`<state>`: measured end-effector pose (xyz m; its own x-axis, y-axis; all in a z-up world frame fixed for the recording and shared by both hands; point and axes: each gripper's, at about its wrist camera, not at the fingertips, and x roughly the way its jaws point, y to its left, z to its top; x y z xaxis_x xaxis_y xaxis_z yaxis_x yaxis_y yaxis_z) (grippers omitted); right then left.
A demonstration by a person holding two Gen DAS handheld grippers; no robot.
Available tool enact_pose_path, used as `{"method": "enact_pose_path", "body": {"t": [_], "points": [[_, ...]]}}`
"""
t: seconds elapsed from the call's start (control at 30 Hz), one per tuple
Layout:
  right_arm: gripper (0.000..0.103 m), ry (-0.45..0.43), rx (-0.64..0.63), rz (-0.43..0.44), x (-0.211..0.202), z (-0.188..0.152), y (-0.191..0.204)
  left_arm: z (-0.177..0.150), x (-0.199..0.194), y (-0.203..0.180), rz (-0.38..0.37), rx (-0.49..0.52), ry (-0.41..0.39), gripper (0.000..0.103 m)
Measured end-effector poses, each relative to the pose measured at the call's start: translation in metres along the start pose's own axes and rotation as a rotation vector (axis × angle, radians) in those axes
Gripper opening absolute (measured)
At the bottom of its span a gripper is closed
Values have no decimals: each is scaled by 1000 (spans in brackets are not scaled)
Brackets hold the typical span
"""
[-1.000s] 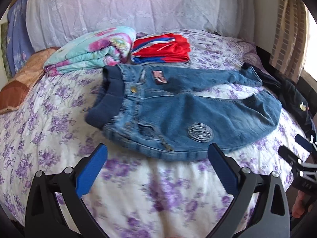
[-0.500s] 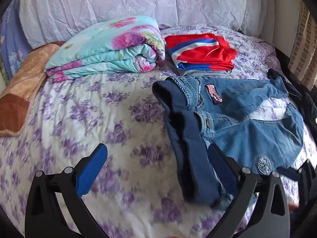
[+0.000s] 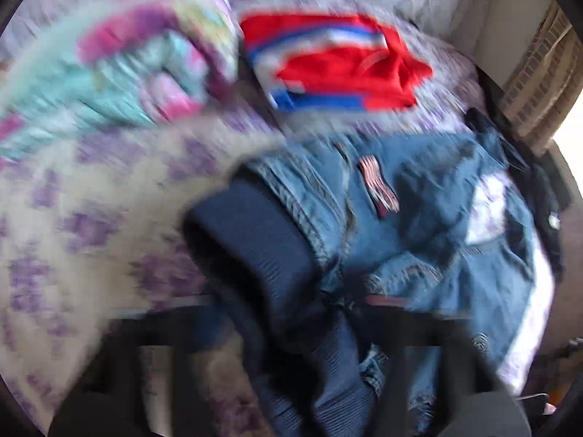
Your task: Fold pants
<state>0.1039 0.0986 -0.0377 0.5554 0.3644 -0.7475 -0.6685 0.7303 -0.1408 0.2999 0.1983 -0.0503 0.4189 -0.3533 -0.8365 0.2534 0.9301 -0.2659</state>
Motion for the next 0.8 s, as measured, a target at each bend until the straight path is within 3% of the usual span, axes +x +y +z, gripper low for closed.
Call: {"method": "enact_pose_path", "body": {"t": [0.17, 0.3, 0.47, 0.6, 0.67, 0.73, 0.8], "points": [[16, -15, -37, -70, -16, 9, 14, -2, -6, 10, -80, -51, -26, 15], [16, -69, -69, -66, -44, 23, 29, -9, -53, 9, -89, -33, -115, 14], [16, -168, -119, 70, -71, 38, 71, -40, -120, 45, -54, -95, -206, 15], [16, -161, -106, 216, -55, 35, 99, -91, -128, 94, 23, -205, -159, 19], [26, -108, -65, 285, -42, 29, 98, -110, -118, 116, 60, -272, -108, 39], [34, -104, -17, 337, -48, 21, 85, -127, -126, 133, 176, -329, -131, 41], [53, -149, 39, 351, -70, 14, 57, -132, -148, 134, 222, -333, -187, 47]]}}
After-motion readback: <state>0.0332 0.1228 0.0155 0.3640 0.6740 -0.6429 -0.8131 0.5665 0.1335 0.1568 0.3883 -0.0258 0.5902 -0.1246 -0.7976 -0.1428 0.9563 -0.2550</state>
